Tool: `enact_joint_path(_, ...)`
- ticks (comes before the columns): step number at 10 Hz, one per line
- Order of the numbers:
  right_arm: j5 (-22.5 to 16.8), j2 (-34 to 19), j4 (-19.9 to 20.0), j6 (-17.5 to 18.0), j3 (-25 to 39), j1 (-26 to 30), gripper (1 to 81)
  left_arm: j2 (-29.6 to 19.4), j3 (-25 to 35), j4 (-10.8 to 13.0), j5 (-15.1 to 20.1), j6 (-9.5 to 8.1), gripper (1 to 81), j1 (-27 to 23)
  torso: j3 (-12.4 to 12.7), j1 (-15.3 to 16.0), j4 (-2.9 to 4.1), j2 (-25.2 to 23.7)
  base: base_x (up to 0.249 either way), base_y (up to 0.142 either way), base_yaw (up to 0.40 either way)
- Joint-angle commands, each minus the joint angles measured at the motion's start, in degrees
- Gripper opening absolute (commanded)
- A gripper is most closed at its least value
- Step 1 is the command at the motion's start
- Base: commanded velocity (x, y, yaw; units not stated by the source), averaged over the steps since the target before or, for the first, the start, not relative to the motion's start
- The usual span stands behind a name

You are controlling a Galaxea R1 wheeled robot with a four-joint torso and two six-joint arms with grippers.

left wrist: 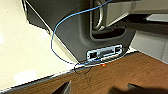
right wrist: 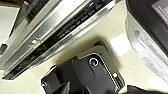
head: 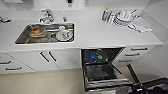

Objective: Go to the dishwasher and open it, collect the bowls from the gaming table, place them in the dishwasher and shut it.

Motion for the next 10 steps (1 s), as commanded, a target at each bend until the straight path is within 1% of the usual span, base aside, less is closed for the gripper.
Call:
enact_joint_path(1, 1.0, -2.2, 1.0, -5.5, -0.7, -9.6, 81.1, -0.7, 0.5, 1.0, 1.9, 0.01, 81.1, 0.9, 0.0, 3.7, 0.0, -5.7, 0.0, 0.0, 0.0)
enact_joint_path(3, 4.5, -0.3, 1.0, -7.4, -1.6, -15.5, 81.1, -0.5, 0.5, 1.3, 1.9, 0.09, 81.1, 0.9, 0.0, 5.4, 0.0, -8.5, 0.0, 0.0, 0.0)
enact_joint_path(4, 5.5, 0.5, 1.0, -8.2, -2.3, -17.6, 81.1, -0.4, 0.5, 2.5, 1.9, 0.01, 81.1, 0.9, 0.0, 6.6, 0.0, -10.3, 0.0, 0.0, 0.0)
enact_joint_path(5, 6.4, 1.8, 1.0, -9.3, -3.1, -19.5, 81.1, -0.3, 0.5, 2.6, 1.9, 0.01, 81.1, 0.9, 0.0, 7.9, 0.0, -12.5, 0.0, 0.0, 0.0)
enact_joint_path(8, 8.5, 5.5, 1.0, -11.2, -4.5, -24.5, 81.1, -0.1, 0.3, 2.6, 2.0, 0.01, 81.1, 0.9, 0.0, 11.6, 0.0, -18.3, 0.0, 0.0, 0.0)
enact_joint_path(10, 9.3, 9.2, 1.0, -12.6, -7.9, -27.1, 81.1, 0.2, 0.0, 2.9, 2.0, 0.01, 81.1, 0.9, 0.0, 14.0, 0.0, -22.3, 0.0, 0.0, 0.0)
